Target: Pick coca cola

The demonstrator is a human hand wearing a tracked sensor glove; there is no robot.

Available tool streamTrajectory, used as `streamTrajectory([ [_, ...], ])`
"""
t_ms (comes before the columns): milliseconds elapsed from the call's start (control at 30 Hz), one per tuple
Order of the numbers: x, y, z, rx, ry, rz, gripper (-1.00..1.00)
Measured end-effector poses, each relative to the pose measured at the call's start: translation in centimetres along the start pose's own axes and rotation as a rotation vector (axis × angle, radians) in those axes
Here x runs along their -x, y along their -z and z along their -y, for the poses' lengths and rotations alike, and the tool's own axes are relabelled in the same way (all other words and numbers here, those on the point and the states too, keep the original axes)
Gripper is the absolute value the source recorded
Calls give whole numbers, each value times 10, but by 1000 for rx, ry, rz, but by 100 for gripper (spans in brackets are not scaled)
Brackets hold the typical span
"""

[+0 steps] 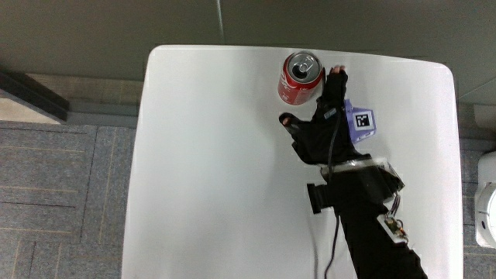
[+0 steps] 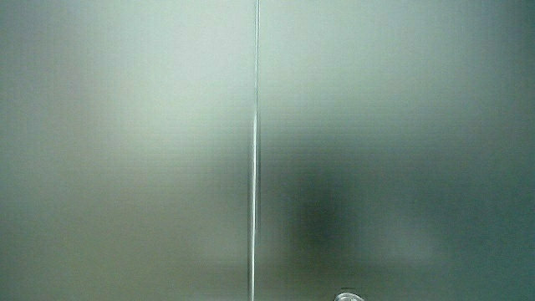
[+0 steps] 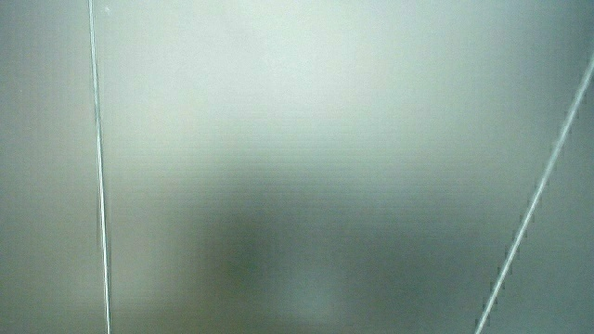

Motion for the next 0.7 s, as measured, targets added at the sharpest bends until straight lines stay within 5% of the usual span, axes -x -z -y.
streamTrajectory([
  [100,5,1,-1,-14,-17,10,0],
  [433,14,-2,10,-157,7,73,62],
  [533,14,-3,12,-191,-40,77,81],
  [700,14,-3,13,-203,-19,65,100],
])
